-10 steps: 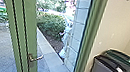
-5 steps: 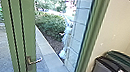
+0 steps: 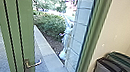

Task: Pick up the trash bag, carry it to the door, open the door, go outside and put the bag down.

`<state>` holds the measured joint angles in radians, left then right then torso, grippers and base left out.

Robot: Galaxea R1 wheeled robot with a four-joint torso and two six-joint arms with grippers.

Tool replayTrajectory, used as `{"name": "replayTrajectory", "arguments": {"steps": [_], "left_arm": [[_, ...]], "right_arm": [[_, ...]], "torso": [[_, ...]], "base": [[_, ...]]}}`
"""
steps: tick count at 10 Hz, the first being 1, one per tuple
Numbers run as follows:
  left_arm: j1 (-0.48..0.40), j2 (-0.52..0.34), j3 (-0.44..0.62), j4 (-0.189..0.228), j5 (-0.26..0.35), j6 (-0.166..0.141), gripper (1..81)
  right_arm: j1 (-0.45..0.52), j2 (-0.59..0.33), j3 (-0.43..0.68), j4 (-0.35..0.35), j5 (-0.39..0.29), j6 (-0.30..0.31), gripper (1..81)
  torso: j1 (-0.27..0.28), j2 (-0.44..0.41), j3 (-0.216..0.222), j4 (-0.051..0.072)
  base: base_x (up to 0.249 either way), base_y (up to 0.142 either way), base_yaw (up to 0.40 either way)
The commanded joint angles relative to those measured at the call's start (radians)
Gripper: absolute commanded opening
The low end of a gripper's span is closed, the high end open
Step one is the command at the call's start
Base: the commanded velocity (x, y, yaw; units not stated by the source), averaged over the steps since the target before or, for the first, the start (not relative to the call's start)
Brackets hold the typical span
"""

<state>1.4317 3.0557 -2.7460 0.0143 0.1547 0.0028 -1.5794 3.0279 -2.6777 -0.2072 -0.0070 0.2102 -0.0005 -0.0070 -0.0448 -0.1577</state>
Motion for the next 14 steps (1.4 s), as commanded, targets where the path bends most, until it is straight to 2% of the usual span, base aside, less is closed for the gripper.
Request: {"name": "replayTrajectory", "arguments": {"steps": [1,4,7,14], "left_arm": [[-0.056,0.003,0.0,0.001,0.057,0.005,1.0],[-0.049,0.005,0.002,-0.002,0.022,0.005,1.0],[-0.021,0.003,0.0,-0.005,-0.095,0.005,1.0],[-0.023,0.0,0.0,0.01,-0.09,0.008,1.0]], "right_arm": [[0.035,0.011,0.006,-0.014,-0.054,-0.003,81.1],[0.037,0.012,0.003,-0.018,-0.056,-0.002,81.1],[0.037,0.01,0.001,-0.018,-0.054,-0.002,81.1],[0.035,0.012,0.0,-0.018,-0.054,-0.002,81.1]], "torso": [[0.001,0.0,0.0,0.0],[0.001,0.0,0.0,0.0],[0.001,0.0,0.0,0.0],[0.001,0.0,0.0,0.0]], "base": [[0.069,0.0,0.0],[0.0,0.0,0.0],[0.0,0.0,0.0],[0.0,0.0,0.0]]}}
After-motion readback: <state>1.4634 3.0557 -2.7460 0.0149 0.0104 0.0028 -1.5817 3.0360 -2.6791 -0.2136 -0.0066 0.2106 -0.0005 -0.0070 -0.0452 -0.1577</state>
